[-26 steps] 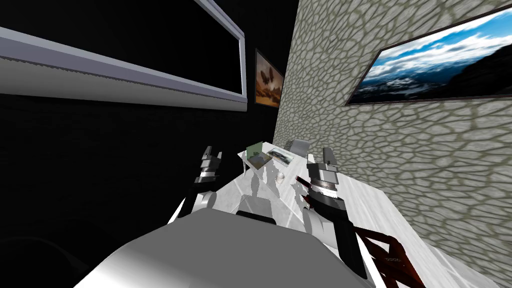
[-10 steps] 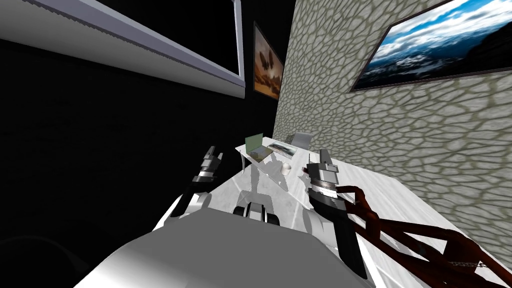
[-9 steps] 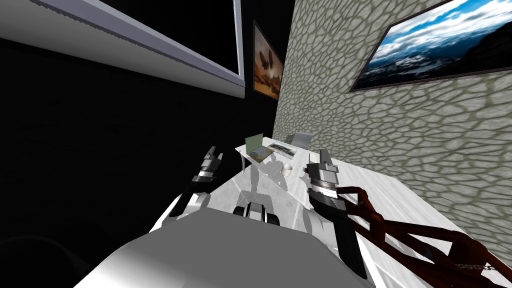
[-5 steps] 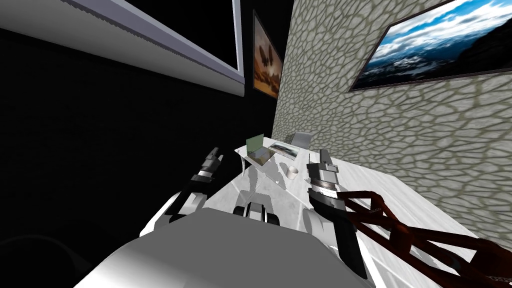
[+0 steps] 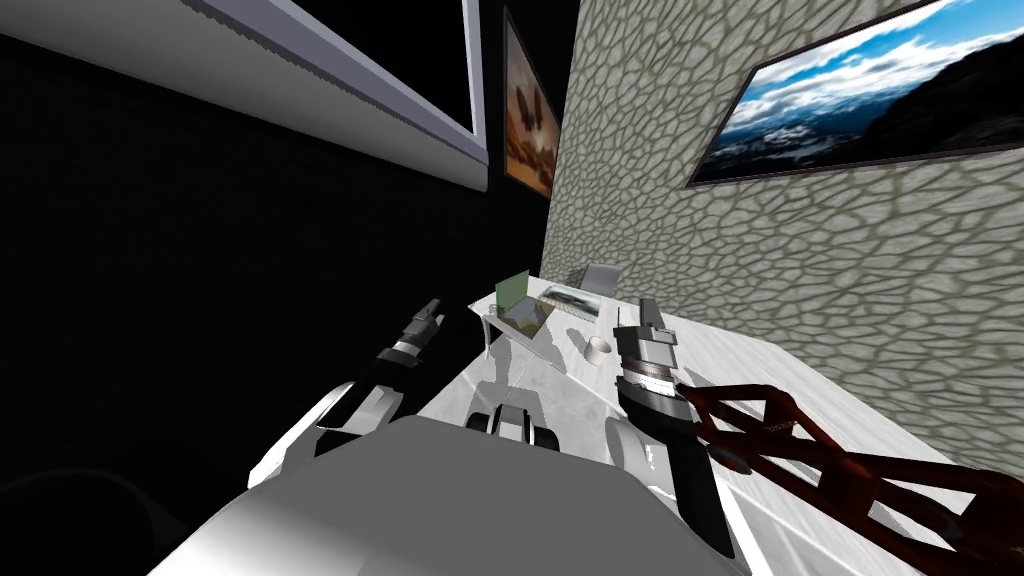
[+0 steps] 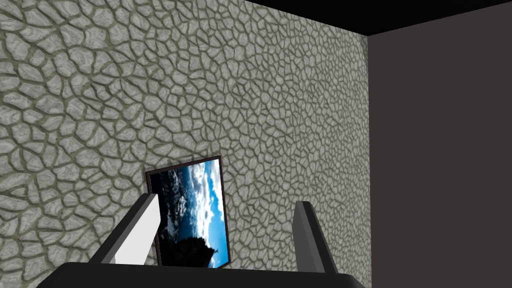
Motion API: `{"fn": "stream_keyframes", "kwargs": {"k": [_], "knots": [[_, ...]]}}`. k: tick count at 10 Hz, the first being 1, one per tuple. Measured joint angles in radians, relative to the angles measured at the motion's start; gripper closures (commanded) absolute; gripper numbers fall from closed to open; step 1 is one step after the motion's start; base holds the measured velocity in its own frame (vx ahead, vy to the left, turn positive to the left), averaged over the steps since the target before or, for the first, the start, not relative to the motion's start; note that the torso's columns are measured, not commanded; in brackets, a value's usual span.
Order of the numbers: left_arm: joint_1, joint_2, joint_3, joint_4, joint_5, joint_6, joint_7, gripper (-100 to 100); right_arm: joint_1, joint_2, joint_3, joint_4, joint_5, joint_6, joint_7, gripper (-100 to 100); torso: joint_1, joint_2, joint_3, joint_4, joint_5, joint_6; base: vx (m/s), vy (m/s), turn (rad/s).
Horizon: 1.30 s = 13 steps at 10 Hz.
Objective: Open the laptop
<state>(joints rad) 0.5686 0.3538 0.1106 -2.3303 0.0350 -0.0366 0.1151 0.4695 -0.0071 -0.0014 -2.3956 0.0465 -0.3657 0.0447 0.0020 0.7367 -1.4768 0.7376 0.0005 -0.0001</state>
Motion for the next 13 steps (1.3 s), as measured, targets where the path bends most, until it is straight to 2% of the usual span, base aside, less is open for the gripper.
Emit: {"fn": "stream_keyframes", "kwargs": {"k": [2, 6, 13], "knots": [[0.005, 0.024, 0.005, -0.013, -0.006, 0.04, 0.002, -100, 0.0, 0.0, 0.0, 0.0, 0.0, 0.0, 0.0, 0, -0.008, 0.004, 0.002, 0.001, -0.002, 0.0, 0.044, 0.089, -0.132], [0.016, 0.096, 0.012, -0.037, -0.023, 0.144, 0.01, -100, 0.0, 0.0, 0.0, 0.0, 0.0, 0.0, 0.0, 0, -0.002, 0.0, 0.0, 0.0, 0.0, 0.0, 0.074, 0.122, -0.192], [0.015, 0.216, 0.02, -0.08, -0.032, 0.298, 0.046, -100, 0.0, 0.0, 0.0, 0.0, 0.0, 0.0, 0.0, 0, -0.003, 0.002, 0.001, 0.0, -0.001, 0.0, 0.07, 0.044, -0.236]]}}
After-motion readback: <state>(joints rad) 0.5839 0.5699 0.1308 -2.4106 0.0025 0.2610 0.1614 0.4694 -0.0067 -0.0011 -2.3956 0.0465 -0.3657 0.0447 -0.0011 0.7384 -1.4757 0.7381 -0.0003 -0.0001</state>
